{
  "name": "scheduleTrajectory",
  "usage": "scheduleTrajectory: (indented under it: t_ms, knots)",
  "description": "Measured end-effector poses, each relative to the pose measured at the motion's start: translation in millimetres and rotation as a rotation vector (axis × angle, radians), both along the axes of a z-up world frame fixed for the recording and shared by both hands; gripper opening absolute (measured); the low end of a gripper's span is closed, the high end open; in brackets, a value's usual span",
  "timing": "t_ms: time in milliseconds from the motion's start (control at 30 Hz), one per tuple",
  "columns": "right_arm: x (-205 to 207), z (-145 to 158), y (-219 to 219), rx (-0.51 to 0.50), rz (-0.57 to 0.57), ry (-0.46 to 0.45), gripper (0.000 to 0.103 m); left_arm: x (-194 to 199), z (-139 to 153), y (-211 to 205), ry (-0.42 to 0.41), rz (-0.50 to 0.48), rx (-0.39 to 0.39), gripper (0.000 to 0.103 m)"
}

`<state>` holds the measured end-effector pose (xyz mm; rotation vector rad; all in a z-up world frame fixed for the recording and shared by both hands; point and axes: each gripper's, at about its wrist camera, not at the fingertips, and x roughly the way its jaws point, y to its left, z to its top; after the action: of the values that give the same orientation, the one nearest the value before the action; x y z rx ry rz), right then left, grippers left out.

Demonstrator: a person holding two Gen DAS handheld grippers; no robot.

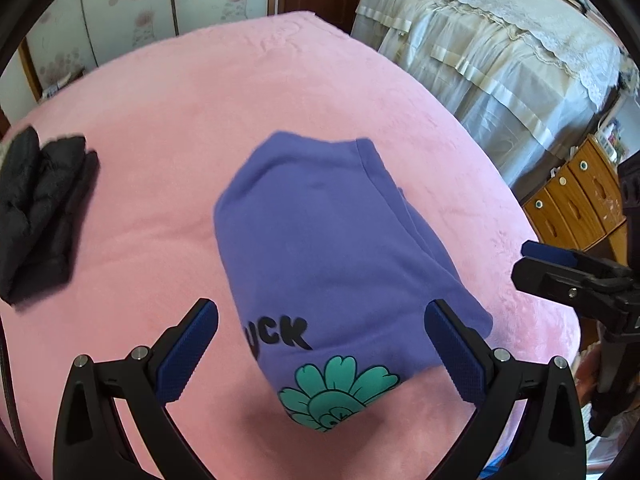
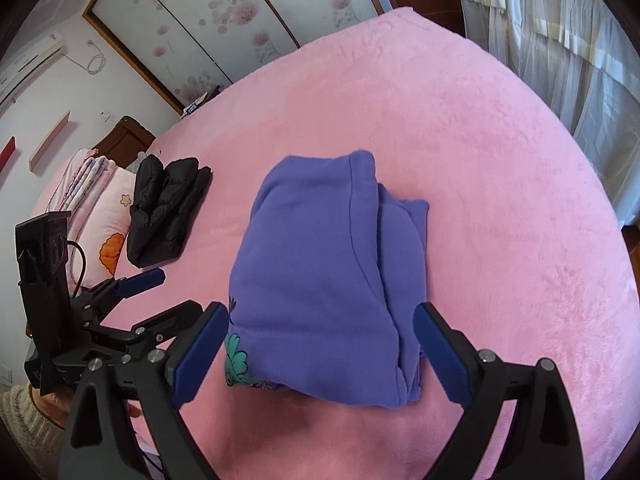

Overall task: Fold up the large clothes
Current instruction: 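Grasp the folded hoodie bundle from both sides with both tools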

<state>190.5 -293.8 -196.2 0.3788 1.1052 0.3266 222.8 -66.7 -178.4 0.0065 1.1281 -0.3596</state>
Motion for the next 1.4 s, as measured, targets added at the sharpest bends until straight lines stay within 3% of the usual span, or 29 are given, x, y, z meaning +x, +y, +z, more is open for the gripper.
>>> scheduleTrajectory:
  t_ms: [233,467,600,733,967,1267,1300,1333,1400]
  knots:
    - [29.5,-43.3,-5.2,0.001,0.034,0.075,0.094,21.6,-47.3,20.6,0.110,0.097,-0.096,0.102]
    - [66.3,-98.7,-8.4,0.014,0.054,0.187,0.094,46.1,-90.8,38.0,0.207,0.132,-0.194,0.102]
    - [82.5,-138.7,-18.3,0.098,0.039,0.291,0.094,58.7,-117.8,44.3,0.274,0.121,-0.238,0.103]
    - [89.2,-169.6,-24.0,0.166,0.062,0.346,0.103,63.6,-136.4,41.9,0.307,0.095,-0.262,0.103]
    - [99.7,-184.5,-27.4,0.301,0.155,0.346,0.103,66.2,-150.7,47.6,0.315,0.057,-0.331,0.103]
    - [109.0,-190.9,-11.1,0.363,0.233,0.338,0.101,67.2,-158.3,63.8,0.350,0.032,-0.371,0.103]
    - [108.8,-190.5,-14.2,0.369,0.239,0.335,0.098,69.0,-159.3,66.9,0.354,0.027,-0.375,0.103]
    - [107.7,-190.2,-13.9,0.401,0.251,0.335,0.087,69.0,-160.8,69.3,0.359,0.025,-0.378,0.103]
    - [107.5,-192.6,-18.8,0.416,0.255,0.333,0.080,70.0,-162.2,70.8,0.383,0.025,-0.390,0.103]
